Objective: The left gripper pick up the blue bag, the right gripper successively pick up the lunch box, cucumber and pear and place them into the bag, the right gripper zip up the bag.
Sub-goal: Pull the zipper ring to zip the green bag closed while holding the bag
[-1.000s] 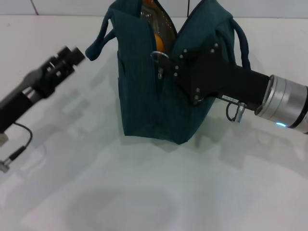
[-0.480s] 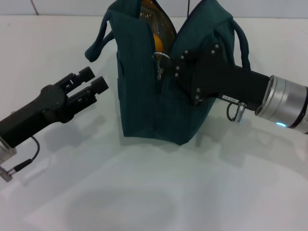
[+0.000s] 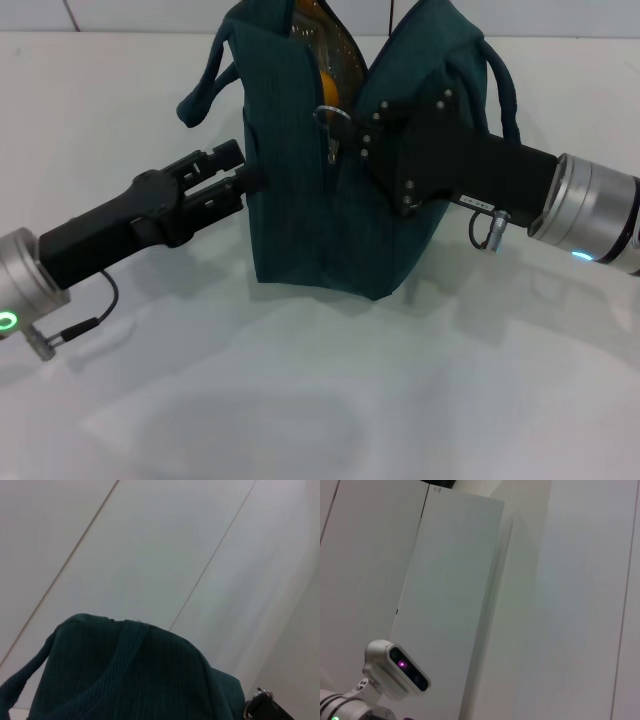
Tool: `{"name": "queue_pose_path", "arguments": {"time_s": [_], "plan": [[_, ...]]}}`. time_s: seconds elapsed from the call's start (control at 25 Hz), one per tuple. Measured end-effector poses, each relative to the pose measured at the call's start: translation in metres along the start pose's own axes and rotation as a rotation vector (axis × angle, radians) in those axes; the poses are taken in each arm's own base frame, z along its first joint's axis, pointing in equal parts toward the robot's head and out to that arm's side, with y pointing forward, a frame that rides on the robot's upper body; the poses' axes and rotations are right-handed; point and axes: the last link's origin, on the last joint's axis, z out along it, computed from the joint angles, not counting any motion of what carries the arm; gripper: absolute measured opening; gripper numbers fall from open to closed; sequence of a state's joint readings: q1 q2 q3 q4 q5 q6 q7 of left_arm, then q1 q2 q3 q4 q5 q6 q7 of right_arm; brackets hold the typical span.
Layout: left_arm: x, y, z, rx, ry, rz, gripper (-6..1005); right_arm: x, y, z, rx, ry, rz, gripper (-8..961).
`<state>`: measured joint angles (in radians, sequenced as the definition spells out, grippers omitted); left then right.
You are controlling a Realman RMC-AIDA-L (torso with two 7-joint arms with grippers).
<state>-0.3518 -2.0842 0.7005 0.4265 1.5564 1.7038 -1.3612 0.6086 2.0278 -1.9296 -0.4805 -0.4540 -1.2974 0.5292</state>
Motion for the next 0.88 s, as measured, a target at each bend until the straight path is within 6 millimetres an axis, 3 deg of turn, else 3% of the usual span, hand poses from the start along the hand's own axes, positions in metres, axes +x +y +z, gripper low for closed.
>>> {"name": "queue_pose_path", "arguments": {"time_s": [0.52,0.68,0.88], "plan": [[-0.005,-0.007,0.017,0.023,-0.018,-0.046,719,-0.001,0.001,0.000,-0.007,-0.004,-0.003,10],[-0.005,-0.008,0.016,0.028,-0.019,-0.048,537,0.000,0.002,-0.001,-0.005,-0.003,-0.001,10],[-0.006,-0.007,0.015,0.030,-0.019,-0.048,438,0.001,0.003,-0.003,-0.004,0.000,0.001,10]]}}
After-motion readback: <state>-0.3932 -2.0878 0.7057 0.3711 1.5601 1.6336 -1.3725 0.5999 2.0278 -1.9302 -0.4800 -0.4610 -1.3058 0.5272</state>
